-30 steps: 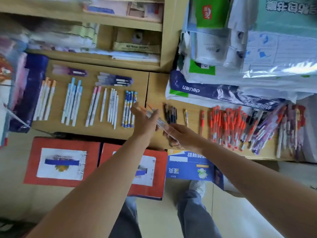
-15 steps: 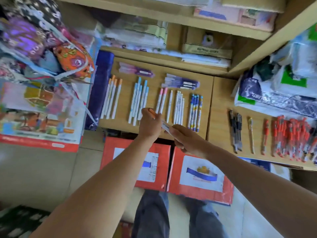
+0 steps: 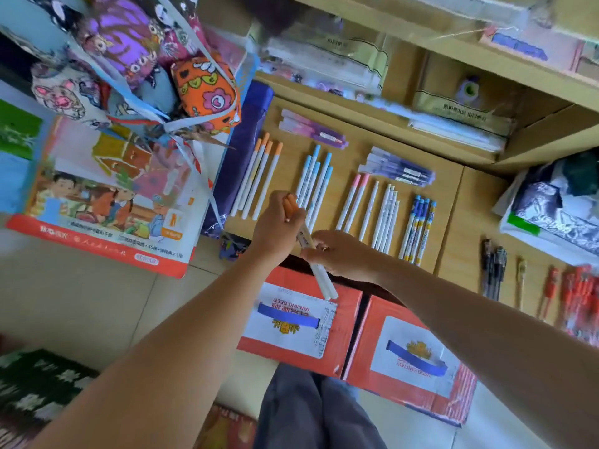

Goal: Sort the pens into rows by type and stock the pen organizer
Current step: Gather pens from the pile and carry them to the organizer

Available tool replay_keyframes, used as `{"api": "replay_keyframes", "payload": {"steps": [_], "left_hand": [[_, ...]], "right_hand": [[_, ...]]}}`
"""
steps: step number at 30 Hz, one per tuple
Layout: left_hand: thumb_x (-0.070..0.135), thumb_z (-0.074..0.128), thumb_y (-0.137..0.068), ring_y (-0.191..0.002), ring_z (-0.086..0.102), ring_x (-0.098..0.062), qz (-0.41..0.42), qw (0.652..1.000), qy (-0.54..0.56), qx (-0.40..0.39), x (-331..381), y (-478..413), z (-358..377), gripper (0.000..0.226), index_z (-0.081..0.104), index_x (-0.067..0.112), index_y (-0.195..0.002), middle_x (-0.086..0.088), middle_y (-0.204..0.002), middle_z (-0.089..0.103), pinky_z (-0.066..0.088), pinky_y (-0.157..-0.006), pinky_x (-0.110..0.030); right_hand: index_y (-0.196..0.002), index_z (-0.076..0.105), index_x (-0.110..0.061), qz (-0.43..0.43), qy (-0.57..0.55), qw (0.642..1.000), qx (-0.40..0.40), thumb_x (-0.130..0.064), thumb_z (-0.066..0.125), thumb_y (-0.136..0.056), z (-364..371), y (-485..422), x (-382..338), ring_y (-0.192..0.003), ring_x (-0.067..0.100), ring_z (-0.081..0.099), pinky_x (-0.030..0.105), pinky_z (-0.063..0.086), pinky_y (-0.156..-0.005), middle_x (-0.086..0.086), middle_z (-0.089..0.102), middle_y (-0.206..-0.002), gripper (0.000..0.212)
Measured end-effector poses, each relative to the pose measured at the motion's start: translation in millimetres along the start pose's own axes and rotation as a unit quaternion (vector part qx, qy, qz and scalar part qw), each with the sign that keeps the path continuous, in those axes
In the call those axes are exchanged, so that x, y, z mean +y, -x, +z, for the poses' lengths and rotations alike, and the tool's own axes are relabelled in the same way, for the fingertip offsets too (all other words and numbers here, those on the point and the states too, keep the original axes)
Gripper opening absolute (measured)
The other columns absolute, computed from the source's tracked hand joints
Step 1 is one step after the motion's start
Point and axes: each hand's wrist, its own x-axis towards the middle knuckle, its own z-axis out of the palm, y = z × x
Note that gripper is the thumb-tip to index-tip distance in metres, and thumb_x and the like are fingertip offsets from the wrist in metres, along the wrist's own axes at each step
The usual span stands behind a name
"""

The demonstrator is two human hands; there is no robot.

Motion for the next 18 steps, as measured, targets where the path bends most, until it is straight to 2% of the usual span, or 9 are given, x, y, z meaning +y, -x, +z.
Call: {"api": "replay_keyframes", "payload": {"steps": [3, 5, 7, 10, 12, 14, 16, 18], "left_hand": [[0.033, 0.049, -0.098, -0.088, 0.063, -0.016, -0.003, 0.999, 0.006, 0.039, -9.1, -6.8, -18.0, 0.03, 0.047, 0.014, -0.121, 0.004, -0.095, 0.061, 0.052, -0.078, -0.037], [0.022, 0.049, -0.097, -0.104, 0.058, -0.02, 0.001, 0.997, -0.059, 0.06, -22.3, -10.9, -31.5, 0.033, 0.049, 0.007, -0.128, -0.005, -0.113, 0.059, 0.046, -0.088, -0.036], [0.012, 0.051, -0.094, -0.113, 0.054, -0.029, 0.021, 0.988, -0.137, 0.074, -40.3, -15.5, -43.7, 0.035, 0.052, 0.004, -0.128, -0.014, -0.124, 0.056, 0.043, -0.096, -0.04], [0.007, 0.051, -0.092, -0.113, 0.054, -0.035, 0.028, 0.979, -0.19, 0.073, -59.1, -22.2, -51.3, 0.042, 0.049, 0.004, -0.133, -0.018, -0.132, 0.051, 0.041, -0.099, -0.043], [0.004, 0.048, -0.093, -0.126, 0.046, -0.035, 0.033, 0.981, -0.182, 0.061, -63.8, -25.6, -50.2, 0.045, 0.044, 0.001, -0.138, -0.018, -0.14, 0.046, 0.036, -0.106, -0.042], [0.002, 0.044, -0.094, -0.134, 0.041, -0.031, 0.036, 0.984, -0.165, 0.063, -67.5, -28.6, -49.5, 0.045, 0.042, 0.0, -0.139, -0.018, -0.143, 0.045, 0.033, -0.109, -0.039], [0.0, 0.041, -0.094, -0.132, 0.043, -0.029, 0.049, 0.983, -0.162, 0.076, -72.6, -32.0, -50.0, 0.043, 0.045, -0.001, -0.137, -0.017, -0.14, 0.048, 0.034, -0.11, -0.036], [-0.003, 0.042, -0.092, -0.129, 0.046, -0.03, 0.059, 0.98, -0.175, 0.077, -74.7, -33.9, -51.2, 0.044, 0.047, -0.001, -0.135, -0.017, -0.137, 0.05, 0.034, -0.109, -0.034]], "right_hand": [[-0.101, 0.06, -0.008, 0.017, -0.025, 0.999, 0.022, -0.034, 0.054, -0.096, -1.3, -28.2, -15.9, -0.066, 0.015, 0.049, 0.026, 0.039, -0.061, -0.001, 0.052, -0.076, 0.028], [-0.1, 0.061, -0.004, 0.044, -0.056, 0.997, 0.041, -0.032, 0.055, -0.095, -5.6, -49.5, -26.4, -0.067, 0.019, 0.052, 0.032, 0.044, -0.064, 0.005, 0.055, -0.075, 0.029], [-0.098, 0.06, -0.003, 0.068, -0.087, 0.992, 0.063, -0.029, 0.056, -0.095, -9.7, -70.4, -36.2, -0.066, 0.022, 0.052, 0.034, 0.044, -0.064, 0.008, 0.054, -0.07, 0.026], [-0.089, 0.057, -0.004, 0.091, -0.089, 0.987, 0.095, -0.031, 0.059, -0.093, -10.8, -100.6, -43.3, -0.056, 0.022, 0.051, 0.032, 0.044, -0.059, 0.009, 0.053, -0.062, 0.028], [-0.075, 0.055, -0.006, 0.104, -0.075, 0.985, 0.118, -0.034, 0.061, -0.092, -8.6, -119.6, -42.7, -0.051, 0.023, 0.053, 0.033, 0.046, -0.057, 0.008, 0.056, -0.057, 0.032], [-0.068, 0.055, -0.008, 0.121, -0.058, 0.98, 0.147, -0.037, 0.062, -0.09, -4.8, -136.7, -41.1, -0.057, 0.026, 0.058, 0.039, 0.052, -0.065, 0.011, 0.06, -0.06, 0.037], [-0.068, 0.055, -0.009, 0.138, -0.025, 0.975, 0.172, -0.04, 0.06, -0.09, -1.0, -148.4, -41.2, -0.063, 0.027, 0.061, 0.039, 0.053, -0.07, 0.011, 0.062, -0.063, 0.038], [-0.072, 0.056, -0.009, 0.149, -0.002, 0.971, 0.189, -0.039, 0.057, -0.092, 1.6, -154.0, -42.8, -0.058, 0.024, 0.061, 0.034, 0.051, -0.066, 0.007, 0.061, -0.059, 0.036]]}}
